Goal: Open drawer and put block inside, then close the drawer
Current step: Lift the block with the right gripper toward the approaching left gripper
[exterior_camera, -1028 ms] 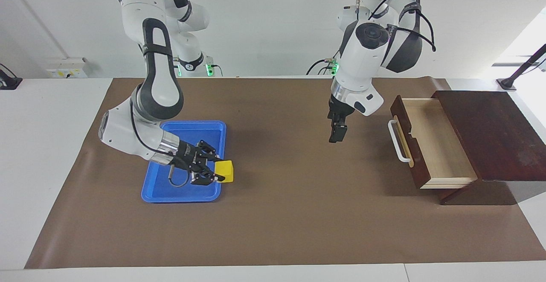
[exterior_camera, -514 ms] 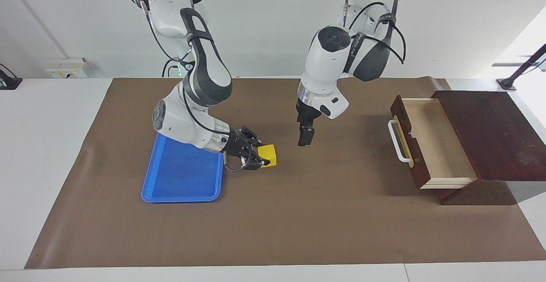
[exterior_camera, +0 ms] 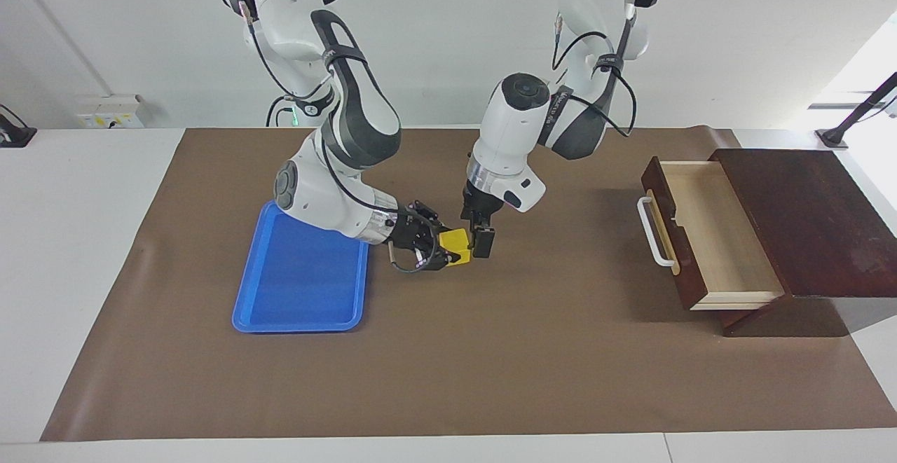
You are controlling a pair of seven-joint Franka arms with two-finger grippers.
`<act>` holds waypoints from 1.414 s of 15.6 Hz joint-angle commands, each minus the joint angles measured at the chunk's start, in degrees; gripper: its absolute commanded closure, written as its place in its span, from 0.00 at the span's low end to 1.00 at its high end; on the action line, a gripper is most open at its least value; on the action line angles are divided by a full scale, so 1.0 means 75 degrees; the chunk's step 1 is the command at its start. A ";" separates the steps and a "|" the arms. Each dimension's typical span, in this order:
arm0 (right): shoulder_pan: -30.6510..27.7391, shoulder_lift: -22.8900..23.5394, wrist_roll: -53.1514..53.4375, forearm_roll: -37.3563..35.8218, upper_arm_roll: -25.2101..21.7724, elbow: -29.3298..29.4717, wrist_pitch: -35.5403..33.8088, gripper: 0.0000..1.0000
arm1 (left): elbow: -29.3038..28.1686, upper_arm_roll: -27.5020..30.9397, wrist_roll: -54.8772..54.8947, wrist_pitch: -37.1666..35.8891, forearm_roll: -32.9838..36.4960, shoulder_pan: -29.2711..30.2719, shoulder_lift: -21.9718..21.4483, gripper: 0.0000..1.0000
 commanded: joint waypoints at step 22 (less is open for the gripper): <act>-0.0085 -0.0207 0.0212 -0.0110 0.0012 0.0088 -0.0142 1.00 | -0.0435 0.0054 -0.0695 0.1013 -0.0127 -0.0080 -0.0100 1.00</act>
